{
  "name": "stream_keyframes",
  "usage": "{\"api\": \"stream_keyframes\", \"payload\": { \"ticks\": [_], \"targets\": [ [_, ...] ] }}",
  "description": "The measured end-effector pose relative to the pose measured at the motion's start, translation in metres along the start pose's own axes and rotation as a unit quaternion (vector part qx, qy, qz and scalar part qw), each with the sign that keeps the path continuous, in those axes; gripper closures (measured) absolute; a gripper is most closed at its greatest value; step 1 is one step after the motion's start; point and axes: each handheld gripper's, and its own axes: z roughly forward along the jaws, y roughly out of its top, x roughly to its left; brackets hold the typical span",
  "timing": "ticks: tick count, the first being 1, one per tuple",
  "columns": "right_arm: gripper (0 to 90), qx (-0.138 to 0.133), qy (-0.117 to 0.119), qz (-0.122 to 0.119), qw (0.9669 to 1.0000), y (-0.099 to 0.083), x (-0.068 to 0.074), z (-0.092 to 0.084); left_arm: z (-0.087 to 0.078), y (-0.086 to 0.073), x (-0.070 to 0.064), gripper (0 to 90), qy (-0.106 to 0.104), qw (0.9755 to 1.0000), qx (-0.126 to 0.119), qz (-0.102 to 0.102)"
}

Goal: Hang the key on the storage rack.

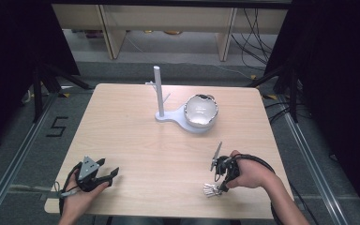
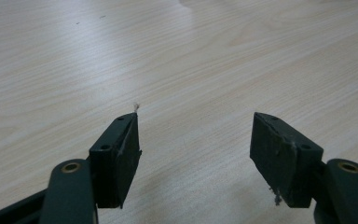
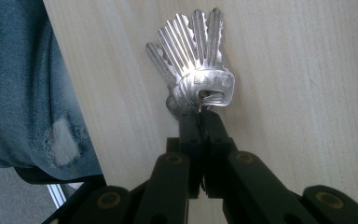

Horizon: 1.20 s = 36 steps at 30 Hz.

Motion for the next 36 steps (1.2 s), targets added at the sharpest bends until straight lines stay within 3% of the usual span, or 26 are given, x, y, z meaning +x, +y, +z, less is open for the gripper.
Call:
{"api": "stream_keyframes", "payload": {
  "ticks": [4,6,9,11,12,15,19,29,32,35,36],
  "targets": [
    [89.4,0.007,0.006,0.007,0.9999,0.001,0.0,0.0,0.0,0.0,0.0,32.3,0.0,1.0,0.0,0.0],
    [89.4,0.002,0.005,-0.01,0.9999,0.001,-0.002,0.003,0.0,0.0,0.0,32.3,0.0,1.0,0.0,0.001],
    [89.4,0.001,0.005,-0.005,1.0,0.0,-0.001,0.003,0.0,0.0,0.0,32.3,-0.003,1.0,-0.001,0.001],
    [89.5,0.006,0.006,0.01,0.9999,-0.001,0.0,0.001,0.0,0.0,0.0,32.3,-0.002,1.0,-0.001,0.002],
    [89.4,0.001,0.007,0.002,1.0,-0.001,-0.001,0.0,0.0,0.0,0.0,32.3,-0.002,1.0,-0.001,0.002],
    [89.5,0.001,0.002,0.014,0.9999,-0.001,0.0,-0.005,0.001,0.0,-0.001,32.3,-0.002,1.0,0.0,0.003],
    [89.5,-0.014,-0.005,0.001,0.9999,0.0,-0.003,-0.016,0.001,0.0,-0.001,32.3,-0.002,1.0,0.0,0.003],
    [89.5,-0.035,-0.03,0.003,0.9989,0.007,-0.005,-0.043,-0.001,0.0,-0.003,32.4,0.0,1.0,-0.004,0.008],
    [89.5,-0.038,-0.035,0.002,0.9986,0.009,-0.005,-0.047,0.0,0.001,-0.004,32.6,-0.008,0.9998,-0.017,-0.002],
    [89.5,-0.054,-0.05,0.006,0.9973,0.013,-0.007,-0.056,0.003,0.008,-0.016,32.7,-0.042,0.9988,-0.026,-0.003],
    [89.5,-0.054,-0.05,0.006,0.9973,0.013,-0.007,-0.056,0.003,0.008,-0.016,32.6,-0.042,0.9988,-0.026,-0.003]
  ]
}}
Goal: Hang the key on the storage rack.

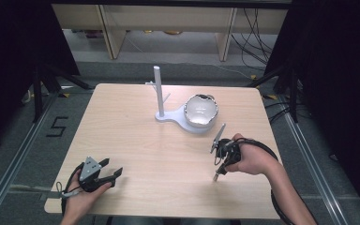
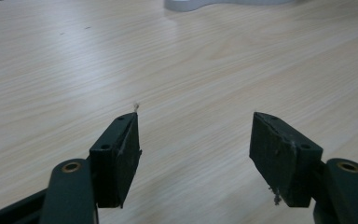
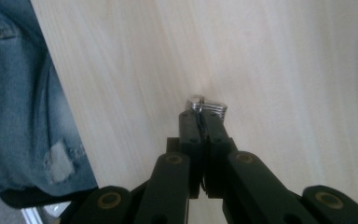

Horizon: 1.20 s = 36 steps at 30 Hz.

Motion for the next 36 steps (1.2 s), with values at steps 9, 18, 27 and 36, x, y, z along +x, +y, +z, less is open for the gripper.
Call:
{"api": "stream_keyframes", "payload": {
  "ticks": [9,18,27,36],
  "targets": [
    [89.5,-0.04,-0.025,0.005,0.9989,0.018,-0.001,-0.014,0.037,0.039,-0.074,32.0,-0.144,0.9881,-0.015,0.052],
    [89.5,-0.077,-0.026,0.007,0.9967,0.037,0.002,-0.023,0.073,0.07,-0.113,37.0,-0.209,0.9748,-0.011,0.076],
    [89.5,-0.101,-0.026,-0.003,0.9946,0.057,0.005,-0.025,0.106,0.088,-0.147,42.8,-0.208,0.9734,-0.028,0.092],
    [89.5,-0.107,-0.03,-0.006,0.9937,0.06,0.006,-0.026,0.124,0.084,-0.158,50.1,-0.183,0.9796,-0.028,0.077]
  ]
}}
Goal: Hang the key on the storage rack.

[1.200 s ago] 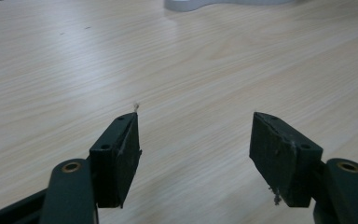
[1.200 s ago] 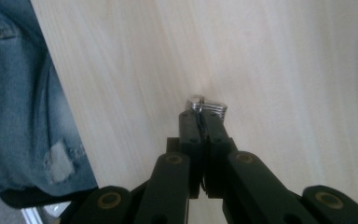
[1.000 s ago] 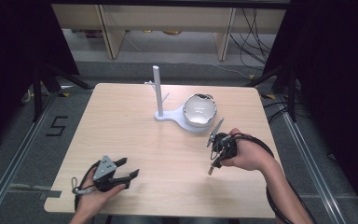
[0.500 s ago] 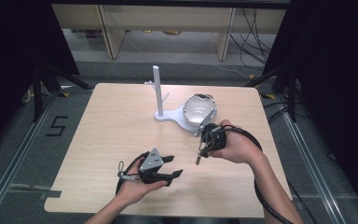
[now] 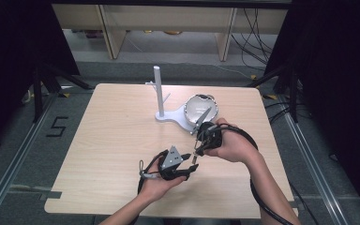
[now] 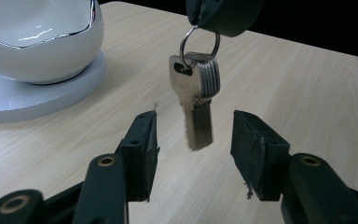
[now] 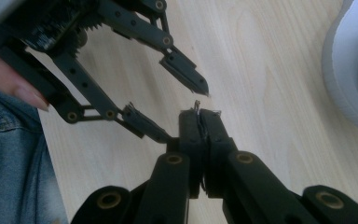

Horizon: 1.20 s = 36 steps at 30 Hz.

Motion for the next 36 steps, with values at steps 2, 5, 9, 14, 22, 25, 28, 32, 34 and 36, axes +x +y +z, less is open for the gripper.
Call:
{"api": "stream_keyframes", "payload": {
  "ticks": [2,5,9,14,22,25,28,32,34,36],
  "targets": [
    [89.5,-0.001,-0.001,0.0,1.0,0.0,0.0,0.0,0.002,0.002,-0.001,51.9,0.011,0.9999,-0.002,0.0],
    [89.5,-0.006,-0.004,-0.01,0.9999,0.001,-0.001,-0.001,0.006,0.004,-0.003,58.6,0.015,0.9999,0.002,0.006],
    [89.5,-0.007,-0.003,0.005,1.0,0.002,0.002,-0.004,0.007,0.004,-0.004,73.1,0.021,0.9997,0.0,0.01],
    [89.2,-0.021,0.005,0.005,0.9997,0.001,0.003,-0.002,-0.002,0.005,0.0,81.1,0.027,0.9994,0.015,0.018],
    [80.3,-0.105,-0.006,0.024,0.9941,-0.006,-0.002,-0.004,-0.018,0.007,0.015,81.4,0.043,0.9951,0.074,0.05],
    [79.5,-0.142,-0.022,0.024,0.9894,-0.017,-0.008,-0.006,-0.027,0.009,0.028,81.4,0.054,0.9886,0.111,0.086],
    [77.9,-0.175,-0.04,0.05,0.9824,-0.039,-0.014,-0.004,-0.031,0.011,0.042,81.4,0.067,0.9839,0.13,0.104],
    [74.1,-0.207,-0.056,0.105,0.9711,-0.077,-0.018,0.009,-0.037,0.015,0.061,81.4,0.079,0.9822,0.141,0.094],
    [70.3,-0.23,-0.074,0.131,0.9615,-0.103,-0.02,0.017,-0.041,0.018,0.068,81.4,0.088,0.9811,0.146,0.092],
    [69.5,-0.245,-0.081,0.14,0.9561,-0.112,-0.021,0.021,-0.046,0.022,0.076,81.4,0.098,0.9801,0.146,0.092]
  ]
}}
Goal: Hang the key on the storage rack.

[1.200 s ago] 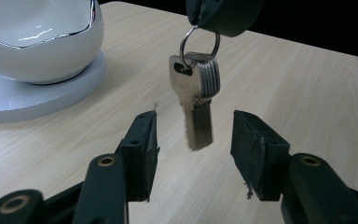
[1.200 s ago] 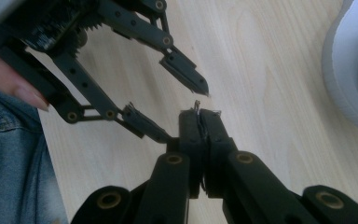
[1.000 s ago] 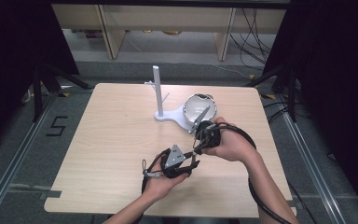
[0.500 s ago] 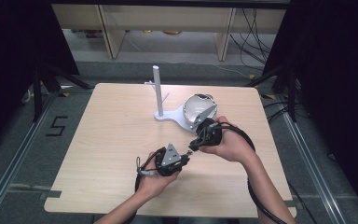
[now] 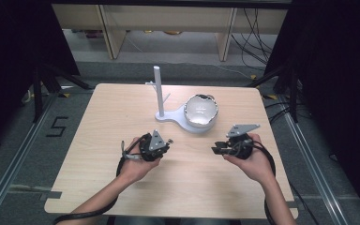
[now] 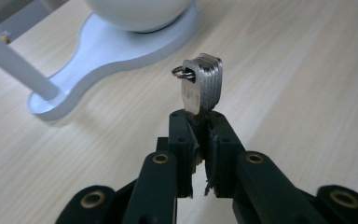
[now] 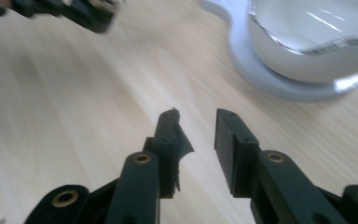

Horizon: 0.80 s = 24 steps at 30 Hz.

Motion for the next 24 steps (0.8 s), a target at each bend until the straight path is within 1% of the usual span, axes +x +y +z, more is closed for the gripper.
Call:
{"api": "stream_keyframes", "payload": {
  "ticks": [1,2,3,4,5,6,7,8,9,11,12,13,14,15,16,17,18,19,20,21,22,23,24],
  "targets": [
    [69.3,-0.015,-0.01,0.007,0.9998,-0.009,-0.002,0.0,-0.001,0.0,0.003,81.4,0.005,0.9999,-0.007,-0.01],
    [68.4,-0.03,-0.021,0.013,0.9993,-0.018,-0.005,-0.001,-0.005,0.0,0.008,81.4,0.009,0.9999,0.001,-0.004],
    [67.3,-0.036,-0.027,0.024,0.9987,-0.026,-0.006,-0.001,-0.007,0.0,0.013,81.3,0.018,0.9998,-0.008,-0.011],
    [66.1,-0.051,-0.044,0.049,0.9965,-0.039,-0.004,-0.003,-0.009,0.0,0.017,81.4,0.019,0.9997,-0.006,-0.011],
    [66.1,-0.051,-0.044,0.049,0.9965,-0.039,-0.004,-0.003,-0.011,0.0,0.019,81.4,0.022,0.9996,-0.009,-0.016],
    [65.9,-0.062,-0.048,0.043,0.996,-0.044,-0.006,-0.003,-0.015,0.0,0.024,81.3,0.028,0.9992,-0.015,-0.027],
    [65.0,-0.072,-0.052,0.051,0.9948,-0.05,-0.005,-0.004,-0.018,-0.001,0.028,81.3,0.033,0.999,-0.015,-0.028],
    [63.7,-0.078,-0.053,0.065,0.9934,-0.055,-0.004,-0.005,-0.02,-0.001,0.032,81.3,0.037,0.9984,-0.026,-0.036],
    [61.7,-0.084,-0.053,0.064,0.993,-0.06,-0.004,-0.004,-0.023,-0.001,0.035,81.3,0.039,0.9983,-0.022,-0.038],
    [60.8,-0.083,-0.057,0.073,0.9922,-0.068,-0.004,-0.002,-0.027,-0.002,0.043,81.3,0.045,0.9976,-0.029,-0.045],
    [60.6,-0.083,-0.055,0.071,0.9925,-0.071,-0.005,-0.002,-0.028,-0.002,0.047,81.3,0.048,0.9967,-0.037,-0.053],
    [60.7,-0.084,-0.046,0.077,0.9923,-0.075,-0.006,0.0,-0.029,-0.002,0.051,81.3,0.051,0.9962,-0.04,-0.058],
    [60.7,-0.084,-0.053,0.083,0.9916,-0.079,-0.004,0.0,-0.03,-0.001,0.056,81.3,0.054,0.9955,-0.044,-0.064],
    [60.7,-0.088,-0.052,0.079,0.9917,-0.083,-0.006,0.001,-0.033,0.0,0.062,81.3,0.057,0.9959,-0.039,-0.058],
    [60.8,-0.099,-0.054,0.081,0.9903,-0.086,-0.006,0.003,-0.034,0.001,0.064,81.3,0.06,0.9953,-0.037,-0.066],
    [60.8,-0.096,-0.055,0.102,0.9886,-0.09,-0.003,0.002,-0.036,0.005,0.073,81.3,0.069,0.9938,-0.043,-0.076],
    [60.8,-0.096,-0.055,0.102,0.9886,-0.09,-0.003,0.002,-0.036,0.005,0.073,81.3,0.069,0.9938,-0.043,-0.076],
    [60.7,-0.102,-0.057,0.101,0.9881,-0.093,-0.004,0.002,-0.037,0.007,0.078,81.3,0.073,0.9933,-0.047,-0.077],
    [60.7,-0.107,-0.062,0.089,0.9883,-0.094,-0.006,0.002,-0.038,0.01,0.082,81.3,0.077,0.9919,-0.053,-0.085],
    [60.5,-0.114,-0.061,0.1,0.9866,-0.096,-0.005,0.002,-0.039,0.013,0.086,81.3,0.081,0.9916,-0.055,-0.085],
    [60.5,-0.114,-0.061,0.1,0.9866,-0.096,-0.005,0.002,-0.04,0.015,0.09,81.3,0.083,0.9912,-0.059,-0.084],
    [60.3,-0.118,-0.066,0.099,0.9859,-0.097,-0.004,0.002,-0.04,0.018,0.092,81.2,0.085,0.9902,-0.066,-0.089],
    [60.0,-0.136,-0.062,0.1,0.9837,-0.099,-0.004,0.002,-0.042,0.021,0.096,81.3,0.089,0.9903,-0.066,-0.085]
  ]
}}
